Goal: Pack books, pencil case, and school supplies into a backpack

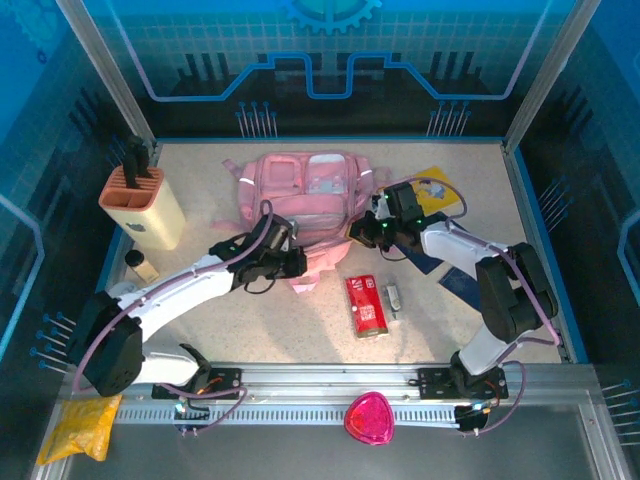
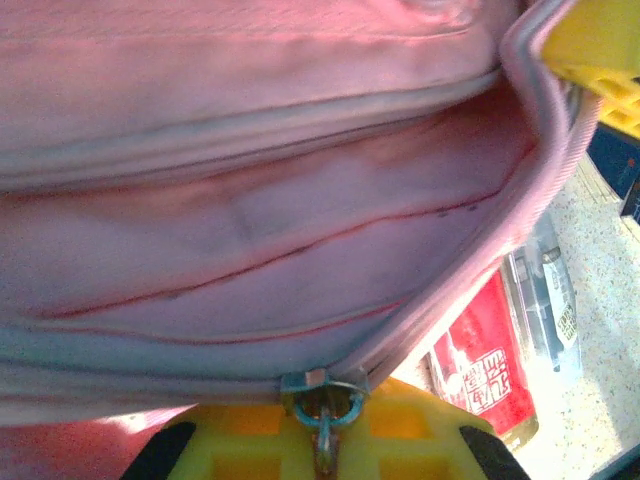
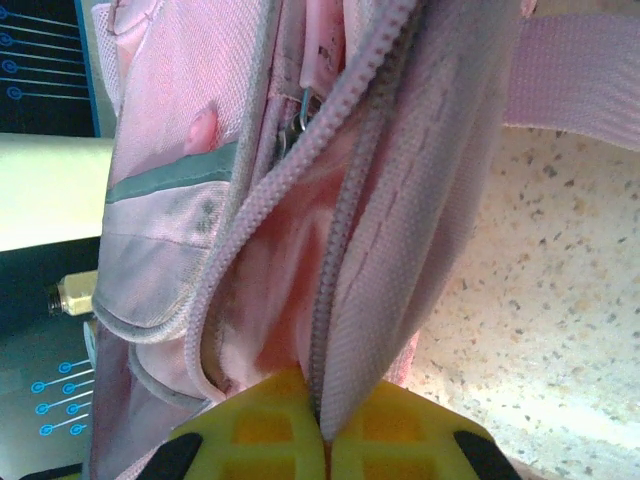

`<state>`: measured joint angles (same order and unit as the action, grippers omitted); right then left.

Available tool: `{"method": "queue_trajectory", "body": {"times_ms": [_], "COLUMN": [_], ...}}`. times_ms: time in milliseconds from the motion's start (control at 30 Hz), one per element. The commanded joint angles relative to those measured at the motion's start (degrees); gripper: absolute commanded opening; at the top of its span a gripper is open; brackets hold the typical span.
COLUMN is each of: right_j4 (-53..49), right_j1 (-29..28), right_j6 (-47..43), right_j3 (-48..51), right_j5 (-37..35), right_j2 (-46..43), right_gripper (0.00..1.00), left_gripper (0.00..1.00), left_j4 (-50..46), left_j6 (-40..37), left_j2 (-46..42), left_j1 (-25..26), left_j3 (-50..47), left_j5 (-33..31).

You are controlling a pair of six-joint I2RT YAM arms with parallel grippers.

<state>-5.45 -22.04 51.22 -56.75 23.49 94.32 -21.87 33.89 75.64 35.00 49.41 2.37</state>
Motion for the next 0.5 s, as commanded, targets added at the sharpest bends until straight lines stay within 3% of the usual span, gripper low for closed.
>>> {"method": "queue_trajectory", "body": {"times_ms": [0,267,367,467], "right_j4": [-0.78,-5.34,-6.06,-7.53], "right_j1": [4.9,6.53,6.04,5.25], "right_j6": [-4.54,-9.06,-9.65,-9.82], "right_j3": [-3.04,-10.83,-12.49,-12.44], "right_j5": [-7.75,-7.37,-6.46,-4.62], "right_j2": [1.77,5.96,6.91,6.55], "right_gripper": [0.0,0.0,0.0,0.16], "left_gripper": [0.0,0.0,0.0,0.0], "left_j4": [-8.89,-8.52,-1.63,3.06], "left_j6": [-2.9,-5.51,-2.85,0.04], "left_j2": [-3.3,-3.02,-1.86,-0.27], "left_j1": [-2.94,-6.1,-5.81,-3.94], "left_j3": [-1.42,-2.4,-2.73,-2.12], "left_j5": [0.11,3.34,9.0,8.93]}}
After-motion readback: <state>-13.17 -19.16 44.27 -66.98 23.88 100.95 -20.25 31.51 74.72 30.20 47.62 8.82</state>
